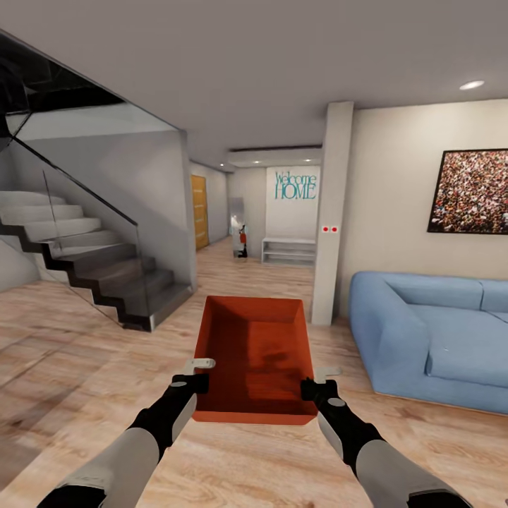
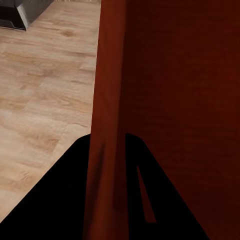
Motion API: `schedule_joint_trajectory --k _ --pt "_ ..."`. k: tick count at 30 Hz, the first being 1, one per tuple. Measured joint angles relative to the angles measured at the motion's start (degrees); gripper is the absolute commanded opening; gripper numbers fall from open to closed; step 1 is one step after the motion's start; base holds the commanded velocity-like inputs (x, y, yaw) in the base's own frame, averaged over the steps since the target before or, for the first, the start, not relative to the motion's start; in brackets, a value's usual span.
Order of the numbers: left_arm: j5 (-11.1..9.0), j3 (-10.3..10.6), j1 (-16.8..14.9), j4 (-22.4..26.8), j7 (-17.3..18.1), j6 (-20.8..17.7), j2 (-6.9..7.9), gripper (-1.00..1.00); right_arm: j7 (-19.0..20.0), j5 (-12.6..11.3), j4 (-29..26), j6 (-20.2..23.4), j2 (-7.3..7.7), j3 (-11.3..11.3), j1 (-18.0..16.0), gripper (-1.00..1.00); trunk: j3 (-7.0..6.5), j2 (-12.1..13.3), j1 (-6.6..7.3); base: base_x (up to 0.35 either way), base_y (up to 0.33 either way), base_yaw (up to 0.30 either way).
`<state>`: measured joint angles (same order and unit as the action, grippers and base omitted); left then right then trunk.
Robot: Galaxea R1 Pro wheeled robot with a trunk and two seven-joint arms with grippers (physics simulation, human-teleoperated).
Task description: Move the two storage containers from the living room to the garage. In the garage, place one container on the floor and stack the other container on top of it (either order is fine).
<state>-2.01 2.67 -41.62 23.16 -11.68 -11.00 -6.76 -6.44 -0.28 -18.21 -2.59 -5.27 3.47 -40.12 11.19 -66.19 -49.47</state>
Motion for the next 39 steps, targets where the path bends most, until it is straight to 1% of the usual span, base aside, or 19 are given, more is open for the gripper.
schedule_joint_trajectory --k 2,4,7,11,13,16,18,22,39 --pt "-0.26 -0.12 0.05 -0.38 0.54 0.4 0.33 -1.0 -0.42 0.23 0.28 -0.26 -0.29 0.16 0.04 -1.0 0.01 0.04 -0.04 0.0 0.0 0.0" --pt "-1.42 0.46 0.09 -0.62 0.49 1.15 0.53 -1.0 -0.33 0.81 0.02 -0.25 -0.31 0.07 -0.01 -1.0 0.0 0.01 -0.03 0.0 0.0 0.0" --pt "-2.81 1.49 0.09 -1.13 0.36 1.85 0.74 -1.0 -0.3 1.26 -0.05 -0.25 -0.3 0.0 -0.01 -1.0 0.0 0.01 -0.03 0.0 0.0 0.0" --pt "-4.22 2.88 0.11 -1.09 0.02 1.75 0.95 -1.0 -0.26 1.43 -0.04 -0.15 -0.29 -0.1 -0.01 -1.0 0.0 0.01 -0.03 0.0 0.0 0.0" --pt "-5.28 3.7 0.1 -1.42 -0.14 2.15 1.09 -1.0 -0.26 1.6 -0.05 -0.12 -0.28 -0.06 -0.01 -1.0 0.0 0.01 -0.03 0.015 0.0 0.0" --pt "-6.9 5.03 0.1 -1.61 -0.3 2.41 1.38 -1.0 -0.27 1.89 -0.03 -0.09 -0.33 -0.17 -0.01 -1.0 0.0 0.0 -0.01 0.158 0.025 0.0" --pt "-7.61 5.64 0.11 -1.6 -0.31 2.48 1.53 -1.0 -0.23 2.09 -0.03 -0.08 -0.34 -0.28 -0.01 -1.0 0.0 0.01 -0.01 0.252 0.058 0.0" --pt "-7.84 5.92 0.12 -1.58 -0.35 2.49 1.54 -1.0 -0.21 2.38 -0.04 -0.08 -0.35 -0.51 -0.02 -1.0 0.0 0.0 0.0 0.295 0.074 0.0" --pt "-7.83 5.96 0.12 -1.52 -0.36 2.52 1.55 -1.0 -0.24 2.92 -0.09 -0.13 -0.47 -1.05 -0.02 -1.0 0.0 0.01 0.0 0.317 0.079 0.0"
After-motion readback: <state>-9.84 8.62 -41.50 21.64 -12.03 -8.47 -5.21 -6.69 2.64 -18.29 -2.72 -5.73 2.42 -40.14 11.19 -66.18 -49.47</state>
